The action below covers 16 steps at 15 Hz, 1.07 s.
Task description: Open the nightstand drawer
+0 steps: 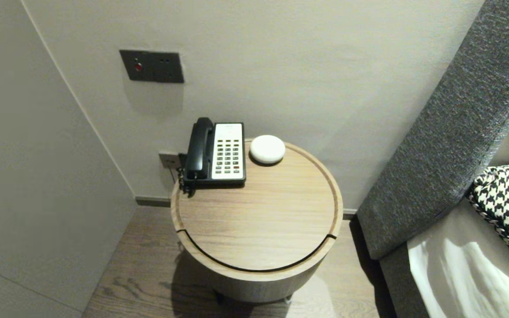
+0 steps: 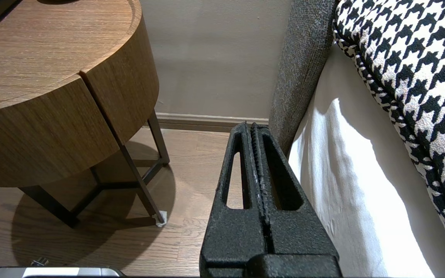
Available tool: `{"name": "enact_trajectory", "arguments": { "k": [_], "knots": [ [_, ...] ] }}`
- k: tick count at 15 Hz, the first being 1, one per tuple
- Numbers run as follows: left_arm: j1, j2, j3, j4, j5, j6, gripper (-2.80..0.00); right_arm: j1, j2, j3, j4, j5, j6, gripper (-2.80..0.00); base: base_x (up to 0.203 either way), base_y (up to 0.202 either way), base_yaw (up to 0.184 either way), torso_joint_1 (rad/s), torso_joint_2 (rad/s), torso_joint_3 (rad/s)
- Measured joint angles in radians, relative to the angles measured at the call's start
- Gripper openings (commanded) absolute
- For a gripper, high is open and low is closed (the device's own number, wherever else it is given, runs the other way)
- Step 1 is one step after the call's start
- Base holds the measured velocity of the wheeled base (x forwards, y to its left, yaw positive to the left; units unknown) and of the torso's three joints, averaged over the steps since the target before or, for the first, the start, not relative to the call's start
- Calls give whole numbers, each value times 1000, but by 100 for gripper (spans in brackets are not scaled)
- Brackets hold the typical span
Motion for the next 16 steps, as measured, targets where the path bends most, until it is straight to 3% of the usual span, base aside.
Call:
{"name": "enact_trajectory", "arguments": {
  "k": [8,12,16],
  "knots": [
    [0,0,-14,21,4,12,-280,0,0,0,0,0,0,-280,0,0,0,0,0,0],
    [0,48,-206,143,0,15,-280,0,0,0,-1,0,0,-280,0,0,0,0,0,0],
    [0,246,-488,222,29,16,-280,0,0,0,-1,0,0,-280,0,0,0,0,0,0]
  ]
}}
